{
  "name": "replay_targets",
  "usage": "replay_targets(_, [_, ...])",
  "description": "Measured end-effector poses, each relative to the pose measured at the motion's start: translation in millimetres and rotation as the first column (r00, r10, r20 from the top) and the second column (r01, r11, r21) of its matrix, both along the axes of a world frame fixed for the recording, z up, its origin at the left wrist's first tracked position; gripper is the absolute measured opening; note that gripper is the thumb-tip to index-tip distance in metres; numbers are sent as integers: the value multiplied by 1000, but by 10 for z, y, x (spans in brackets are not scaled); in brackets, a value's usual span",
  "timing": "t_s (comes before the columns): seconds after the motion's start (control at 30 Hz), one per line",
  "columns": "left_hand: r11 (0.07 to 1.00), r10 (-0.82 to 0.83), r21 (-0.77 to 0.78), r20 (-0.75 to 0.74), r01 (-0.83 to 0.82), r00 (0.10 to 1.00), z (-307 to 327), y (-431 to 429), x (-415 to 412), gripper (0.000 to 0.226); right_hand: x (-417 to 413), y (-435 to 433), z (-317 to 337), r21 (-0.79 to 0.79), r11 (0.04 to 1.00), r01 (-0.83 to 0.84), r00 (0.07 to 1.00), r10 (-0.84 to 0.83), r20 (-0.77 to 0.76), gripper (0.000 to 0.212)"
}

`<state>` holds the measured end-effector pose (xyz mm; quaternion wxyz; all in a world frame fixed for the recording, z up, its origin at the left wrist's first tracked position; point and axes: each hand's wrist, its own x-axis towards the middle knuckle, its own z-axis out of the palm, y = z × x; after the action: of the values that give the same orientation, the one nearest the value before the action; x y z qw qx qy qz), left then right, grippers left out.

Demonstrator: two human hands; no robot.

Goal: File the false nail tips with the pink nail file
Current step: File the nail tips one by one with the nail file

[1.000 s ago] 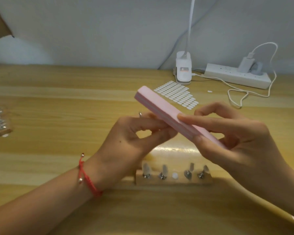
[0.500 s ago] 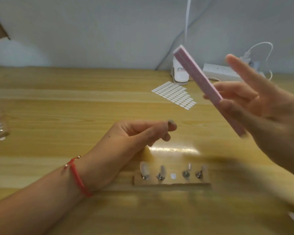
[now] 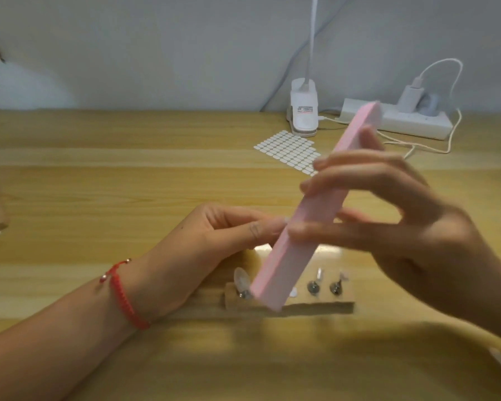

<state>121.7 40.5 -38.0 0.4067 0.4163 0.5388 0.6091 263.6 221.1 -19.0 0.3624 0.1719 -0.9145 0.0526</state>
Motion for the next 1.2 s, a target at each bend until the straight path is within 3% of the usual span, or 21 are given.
replay_targets(0.1, [1000,3,9,11,-3,1000,14,17,12,8,-2,95,71,-45,996,76,997,-77,-20,33])
replay_targets(0.23, [1000,-30,10,13,30,999,38,11,31,11,26,-134,-78,39,997,-73,997,73,5,29])
replay_targets(0.37, [997,70,-47,47,-68,996,0,20,14,20,-11,49,73,-109,991,73,997,-74,-9,35])
replay_targets(0.5, [999,17,-32,29,-16,999,56,10,50,16,47,-208,-108,-21,996,-85,995,86,44,26])
replay_targets(0.63, [995,69,-73,29,-67,997,32,12,16,24,-13,16,60,-171,983,69,998,-67,15,29])
replay_targets(0.7, [998,37,-44,21,-36,999,40,12,22,24,20,-126,-44,-209,978,-20,998,32,56,19])
replay_targets(0.77, [1000,11,-21,21,-11,1000,40,8,32,25,53,-266,-119,-117,989,-87,992,97,76,20])
replay_targets(0.9, [997,60,-51,8,-59,998,11,7,16,23,-16,2,51,-159,985,65,998,-65,3,38])
replay_targets(1.03, [999,42,-18,-12,-42,999,29,10,33,27,53,-253,-165,-65,991,-118,991,122,52,24])
replay_targets(1.13, [995,85,-53,24,-83,996,-7,17,23,25,-9,-3,14,-165,985,40,998,-33,49,33])
replay_targets(1.2, [993,103,-61,29,-101,994,-11,19,33,29,10,-49,-29,-151,986,66,997,-61,37,37])
